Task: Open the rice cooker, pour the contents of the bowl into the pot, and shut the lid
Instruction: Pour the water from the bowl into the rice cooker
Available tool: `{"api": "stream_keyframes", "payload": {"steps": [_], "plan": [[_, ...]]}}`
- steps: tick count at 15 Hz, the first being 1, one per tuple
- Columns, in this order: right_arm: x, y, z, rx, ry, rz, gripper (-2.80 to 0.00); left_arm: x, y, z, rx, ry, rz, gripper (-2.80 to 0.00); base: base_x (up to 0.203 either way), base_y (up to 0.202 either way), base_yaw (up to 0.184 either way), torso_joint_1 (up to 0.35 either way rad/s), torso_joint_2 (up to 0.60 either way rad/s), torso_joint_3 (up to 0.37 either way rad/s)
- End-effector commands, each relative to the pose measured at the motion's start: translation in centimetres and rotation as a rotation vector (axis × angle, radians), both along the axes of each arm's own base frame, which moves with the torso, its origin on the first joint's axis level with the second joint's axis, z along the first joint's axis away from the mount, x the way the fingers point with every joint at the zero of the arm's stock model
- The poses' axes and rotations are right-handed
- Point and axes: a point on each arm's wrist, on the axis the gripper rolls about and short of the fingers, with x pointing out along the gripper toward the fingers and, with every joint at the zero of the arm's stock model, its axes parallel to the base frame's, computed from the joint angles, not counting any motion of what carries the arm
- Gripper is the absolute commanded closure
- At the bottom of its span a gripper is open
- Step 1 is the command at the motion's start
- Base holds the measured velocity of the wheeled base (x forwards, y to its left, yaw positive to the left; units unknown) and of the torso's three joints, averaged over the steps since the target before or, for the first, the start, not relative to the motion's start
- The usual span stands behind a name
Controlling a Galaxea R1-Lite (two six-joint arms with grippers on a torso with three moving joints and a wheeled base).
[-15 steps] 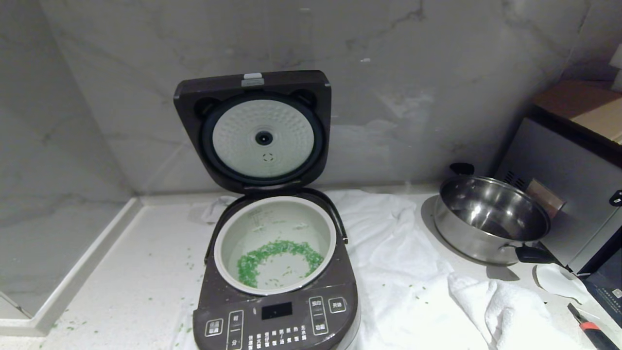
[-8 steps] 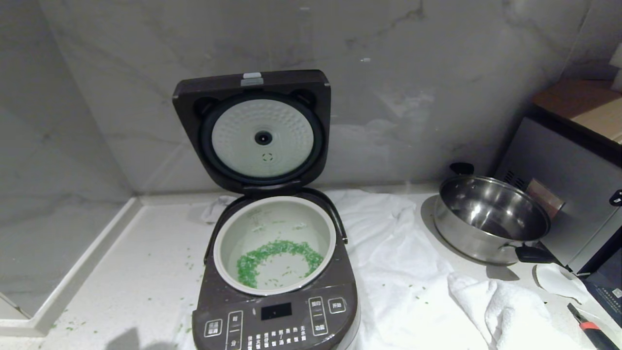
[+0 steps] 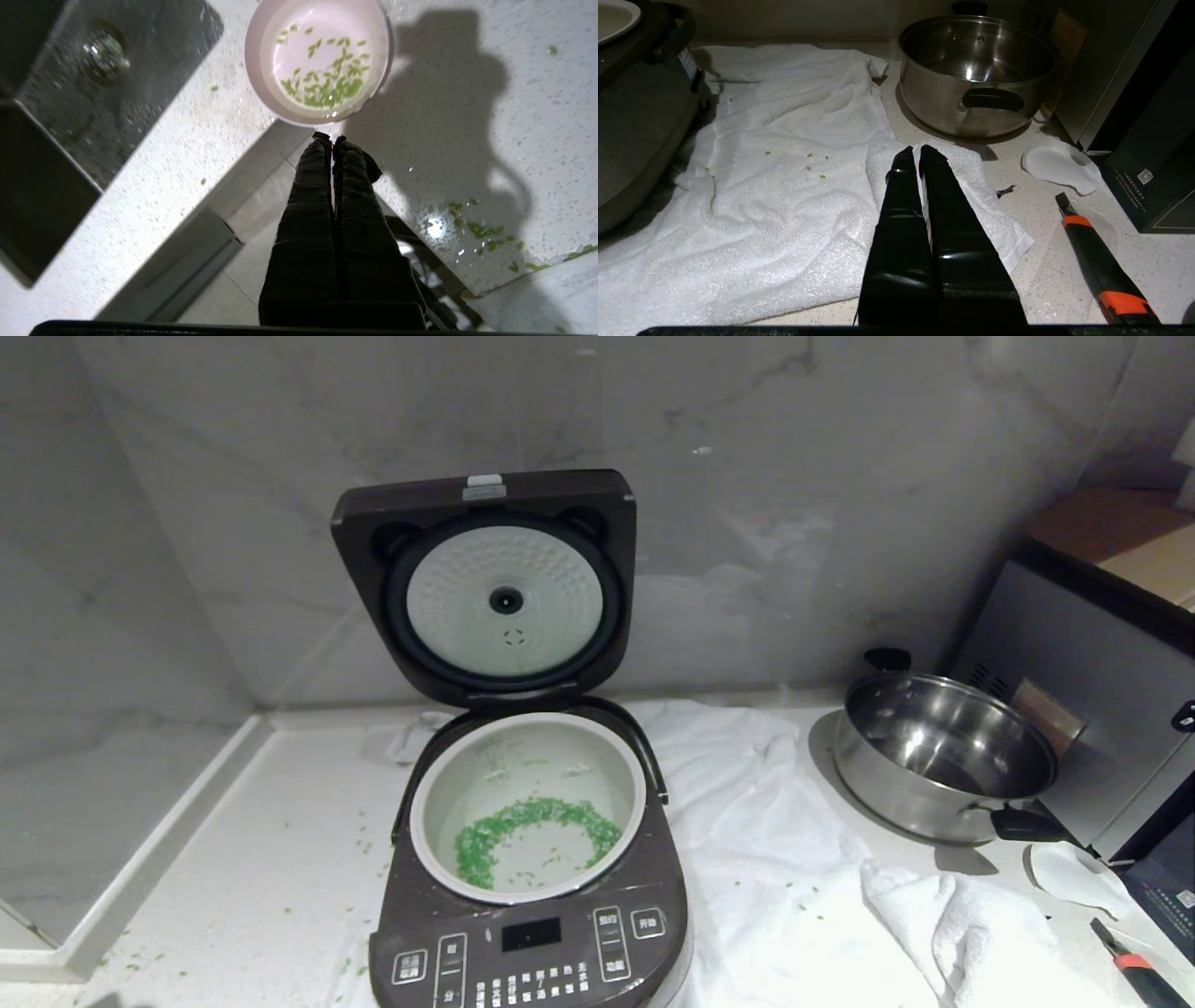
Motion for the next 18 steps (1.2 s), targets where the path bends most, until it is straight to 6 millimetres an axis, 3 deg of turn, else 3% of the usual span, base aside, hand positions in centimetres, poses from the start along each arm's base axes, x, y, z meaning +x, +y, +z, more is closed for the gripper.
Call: {"api": "stream_keyframes", "payload": {"steps": [1,5,10,11,18], "plan": [[0.0,0.0,0.0,0.000,0.000,0.001,0.00,-2.1,1.8,-1.6,-0.092,0.010,0.081,0.00,0.000,0.000,0.000,0.000,0.00,0.000],[0.0,0.0,0.0,0.000,0.000,0.002,0.00,-5.7,3.1,-3.1,-0.160,0.043,0.203,0.00,0.000,0.000,0.000,0.000,0.00,0.000],[0.0,0.0,0.0,0.000,0.000,0.002,0.00,-6.5,6.2,-6.7,-0.287,0.111,0.268,0.00,0.000,0.000,0.000,0.000,0.00,0.000],[0.0,0.0,0.0,0.000,0.000,0.001,0.00,-6.0,6.6,-7.2,-0.286,0.115,0.252,-2.80,0.000,0.000,0.000,0.000,0.00,0.000],[0.0,0.0,0.0,0.000,0.000,0.001,0.00,-1.7,8.5,-10.9,-0.282,0.066,0.255,-2.80,0.000,0.000,0.000,0.000,0.00,0.000]]}}
